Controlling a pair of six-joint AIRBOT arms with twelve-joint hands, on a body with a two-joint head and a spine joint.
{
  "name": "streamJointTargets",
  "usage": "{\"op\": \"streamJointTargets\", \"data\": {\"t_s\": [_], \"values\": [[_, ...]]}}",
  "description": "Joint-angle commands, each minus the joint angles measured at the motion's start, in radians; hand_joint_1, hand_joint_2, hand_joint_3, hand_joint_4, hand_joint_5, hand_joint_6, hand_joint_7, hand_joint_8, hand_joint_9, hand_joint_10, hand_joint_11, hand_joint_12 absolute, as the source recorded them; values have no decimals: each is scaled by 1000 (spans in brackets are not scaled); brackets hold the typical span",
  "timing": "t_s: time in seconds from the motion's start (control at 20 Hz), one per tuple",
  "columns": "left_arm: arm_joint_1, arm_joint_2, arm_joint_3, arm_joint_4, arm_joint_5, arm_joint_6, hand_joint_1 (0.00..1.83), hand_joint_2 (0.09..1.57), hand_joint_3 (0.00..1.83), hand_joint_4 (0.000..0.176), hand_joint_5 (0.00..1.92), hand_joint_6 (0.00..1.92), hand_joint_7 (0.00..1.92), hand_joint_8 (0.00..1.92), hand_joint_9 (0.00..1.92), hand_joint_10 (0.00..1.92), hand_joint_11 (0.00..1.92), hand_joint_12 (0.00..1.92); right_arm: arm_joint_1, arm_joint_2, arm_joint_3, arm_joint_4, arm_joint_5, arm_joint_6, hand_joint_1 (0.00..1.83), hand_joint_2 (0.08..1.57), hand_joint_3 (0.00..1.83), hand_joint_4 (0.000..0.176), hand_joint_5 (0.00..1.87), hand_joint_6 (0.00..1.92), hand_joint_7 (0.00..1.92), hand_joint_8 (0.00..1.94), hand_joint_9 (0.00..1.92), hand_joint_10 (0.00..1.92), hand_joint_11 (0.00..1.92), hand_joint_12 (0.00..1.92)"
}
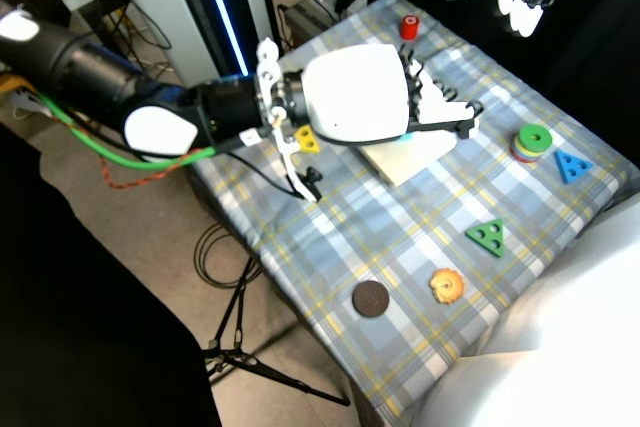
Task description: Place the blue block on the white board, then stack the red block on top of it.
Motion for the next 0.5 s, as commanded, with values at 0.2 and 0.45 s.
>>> {"op": "streamJointTargets", "data": {"t_s": [0.2, 0.45], "values": [[-13, -1, 2, 23, -114, -10, 706, 852, 0, 101, 349, 1, 337, 1, 307, 3, 0, 830, 15, 0, -1, 42, 98, 3, 1074, 1097, 1, 46, 1006, 935, 783, 0, 672, 6, 123, 1082], [-13, -1, 2, 23, -114, -10, 734, 850, 0, 103, 352, 1, 337, 1, 300, 2, 0, 819, 15, 0, -2, 41, 98, 3, 1025, 1020, 0, 0, 899, 141, 763, 3, 680, 2, 144, 1061]]}}
